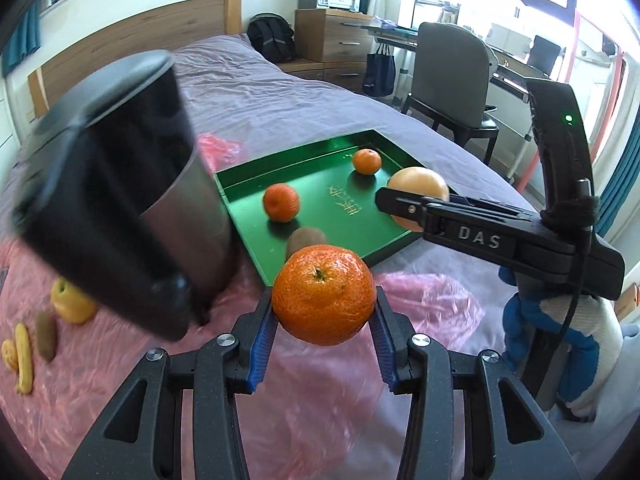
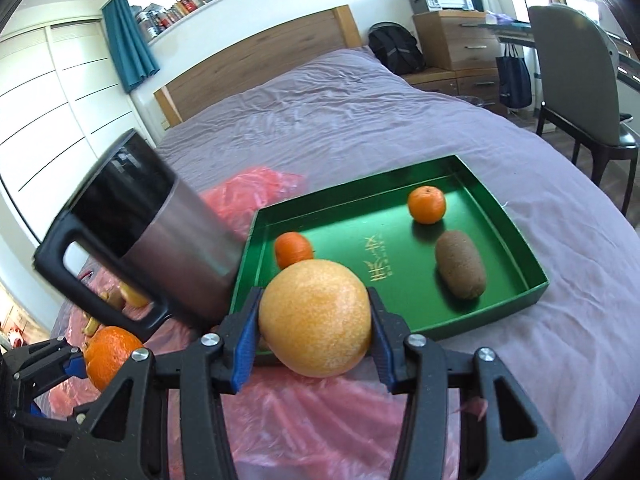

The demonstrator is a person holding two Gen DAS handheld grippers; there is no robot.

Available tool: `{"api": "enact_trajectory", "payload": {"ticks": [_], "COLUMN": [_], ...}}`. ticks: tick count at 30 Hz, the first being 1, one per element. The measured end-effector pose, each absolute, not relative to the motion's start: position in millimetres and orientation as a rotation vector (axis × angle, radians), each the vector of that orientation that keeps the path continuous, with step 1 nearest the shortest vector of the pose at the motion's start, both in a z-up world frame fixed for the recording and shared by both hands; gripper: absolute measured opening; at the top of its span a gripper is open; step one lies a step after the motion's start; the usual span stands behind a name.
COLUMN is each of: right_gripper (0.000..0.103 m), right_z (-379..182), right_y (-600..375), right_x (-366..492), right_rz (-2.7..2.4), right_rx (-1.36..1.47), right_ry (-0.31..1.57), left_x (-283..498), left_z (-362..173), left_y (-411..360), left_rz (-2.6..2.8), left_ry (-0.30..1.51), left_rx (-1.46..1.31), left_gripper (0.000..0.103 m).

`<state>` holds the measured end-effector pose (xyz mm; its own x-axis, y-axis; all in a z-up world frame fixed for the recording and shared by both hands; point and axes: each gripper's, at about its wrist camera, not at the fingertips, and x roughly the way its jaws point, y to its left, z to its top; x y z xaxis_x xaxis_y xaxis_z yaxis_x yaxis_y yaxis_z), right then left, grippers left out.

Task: Organize fruits
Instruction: 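Carry the orange and pear toward the green tray with both tools, then lower the orange and pear into the tray and open both tools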

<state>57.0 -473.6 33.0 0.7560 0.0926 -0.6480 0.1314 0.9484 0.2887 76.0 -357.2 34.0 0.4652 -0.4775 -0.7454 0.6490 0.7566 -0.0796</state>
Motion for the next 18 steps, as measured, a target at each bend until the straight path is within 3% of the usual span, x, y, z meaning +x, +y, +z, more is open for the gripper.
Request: {"api": "enact_trajectory", "payload": {"ticks": [18], "right_gripper": [0.063], "right_z": [-23], "right_y": [-538], "right_x": [98], "right_rz": [-0.1], "right_rx": [0.328], "right_ry": [0.79], "left_x": [118], "left_z": [-10], "left_y": [-452], "left_rz": [-0.705], "left_ry": [0.851], "left_rx": [0.37], "left_gripper": [0.039]}}
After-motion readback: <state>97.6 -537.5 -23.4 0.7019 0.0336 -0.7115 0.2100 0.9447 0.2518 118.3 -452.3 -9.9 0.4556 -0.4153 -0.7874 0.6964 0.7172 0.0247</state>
